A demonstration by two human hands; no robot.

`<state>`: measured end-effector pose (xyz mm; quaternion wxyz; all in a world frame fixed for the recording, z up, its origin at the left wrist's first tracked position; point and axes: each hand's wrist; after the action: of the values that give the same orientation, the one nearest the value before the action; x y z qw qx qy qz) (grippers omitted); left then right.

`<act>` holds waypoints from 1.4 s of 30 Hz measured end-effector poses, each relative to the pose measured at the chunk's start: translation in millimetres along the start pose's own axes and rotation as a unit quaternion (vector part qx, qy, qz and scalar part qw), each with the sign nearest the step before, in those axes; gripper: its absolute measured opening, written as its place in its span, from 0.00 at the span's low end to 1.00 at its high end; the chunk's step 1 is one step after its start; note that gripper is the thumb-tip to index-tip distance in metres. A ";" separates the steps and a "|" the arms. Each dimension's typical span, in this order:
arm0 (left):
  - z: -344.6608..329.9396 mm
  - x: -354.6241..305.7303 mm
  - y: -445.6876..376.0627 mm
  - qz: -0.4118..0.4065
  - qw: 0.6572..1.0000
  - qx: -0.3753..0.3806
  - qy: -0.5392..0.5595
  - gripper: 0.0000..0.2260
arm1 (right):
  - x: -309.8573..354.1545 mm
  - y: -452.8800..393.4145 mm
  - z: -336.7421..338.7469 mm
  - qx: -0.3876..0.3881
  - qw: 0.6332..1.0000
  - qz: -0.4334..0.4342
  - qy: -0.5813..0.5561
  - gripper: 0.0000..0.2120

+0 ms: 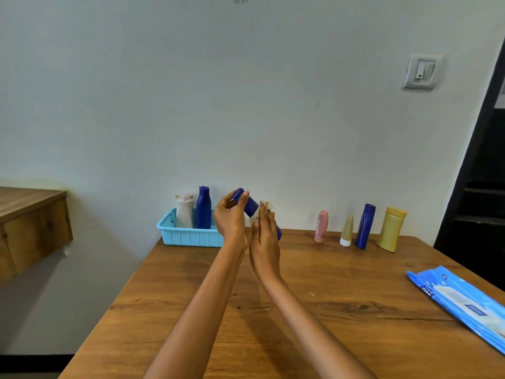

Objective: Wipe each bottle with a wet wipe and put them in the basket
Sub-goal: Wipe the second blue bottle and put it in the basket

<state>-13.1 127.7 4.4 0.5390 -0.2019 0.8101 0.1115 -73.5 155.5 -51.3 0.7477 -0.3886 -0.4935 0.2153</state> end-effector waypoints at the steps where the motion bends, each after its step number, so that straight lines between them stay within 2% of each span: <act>1: 0.5 -0.8 -1.4 0.004 1.000 0.008 0.007 0.13 | -1.2 -3.0 3.1 0.008 1.000 0.014 0.007 0.23; 3: 2.7 -4.9 -3.6 0.015 0.998 0.056 0.021 0.11 | -7.1 -11.4 11.6 0.032 0.999 0.030 0.014 0.22; 6: 10.4 -8.2 -7.0 0.023 0.988 0.150 0.016 0.11 | -16.1 -27.8 28.5 0.077 0.996 -0.007 -0.036 0.21; 11: 23.8 -11.5 -9.7 0.022 0.958 0.285 -0.015 0.09 | -8.6 -47.2 54.9 0.185 0.979 -0.015 -0.088 0.19; 14: 26.1 -11.4 -9.5 -0.009 0.947 0.321 -0.023 0.12 | 4.7 -50.7 63.6 0.223 0.961 -0.047 -0.156 0.19; 17: 31.7 -10.6 -12.3 -0.014 0.938 0.345 -0.037 0.16 | 10.7 -50.2 72.7 0.251 0.942 -0.096 -0.201 0.14; 21: 40.6 -11.1 -11.8 0.001 0.921 0.385 -0.061 0.31 | 11.4 -53.1 83.8 0.306 0.919 -0.127 -0.212 0.10; 23: 42.9 -11.3 -11.6 0.010 0.910 0.410 -0.060 0.32 | 11.4 -55.1 86.8 0.340 0.903 -0.141 -0.223 0.10; 25: 43.7 -10.7 -11.1 0.029 0.895 0.443 -0.049 0.28 | 12.2 -54.7 89.6 0.364 0.876 -0.169 -0.266 0.11; 28: 42.4 -8.9 -8.2 0.051 0.870 0.488 -0.038 0.25 | 14.5 -48.4 93.4 0.370 0.840 -0.213 -0.334 0.15; 31: 40.9 -7.0 -7.6 0.059 0.870 0.487 -0.049 0.26 | 8.8 -41.0 91.4 0.350 0.834 -0.219 -0.366 0.22; 34: 36.4 -7.7 -6.2 0.039 0.891 0.440 -0.105 0.21 | -2.3 -37.6 83.8 0.278 0.857 -0.213 -0.377 0.26; 37: 28.3 -9.4 -6.4 0.010 0.921 0.353 -0.162 0.13 | -8.5 -36.4 76.0 0.200 0.893 -0.212 -0.343 0.20; 40: 21.0 -7.4 -12.2 -0.020 0.946 0.258 -0.194 0.13 | -6.0 -37.1 68.5 0.151 0.933 -0.178 -0.272 0.12; 42: 16.3 -7.9 -11.4 -0.034 0.957 0.203 -0.204 0.12 | -6.2 -37.2 60.8 0.112 0.961 -0.144 -0.207 0.10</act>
<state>8.2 125.6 5.7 0.7261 -0.0882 0.6810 -0.0350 -133.4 151.0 -12.5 0.6914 -0.1742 -0.6607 0.2349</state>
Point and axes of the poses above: each hand's wrist, its own y-axis away from the middle knuckle, its own z-axis out of the back of the hand, x = y × z, and after that the axes turned 12 degrees about z, right-handed
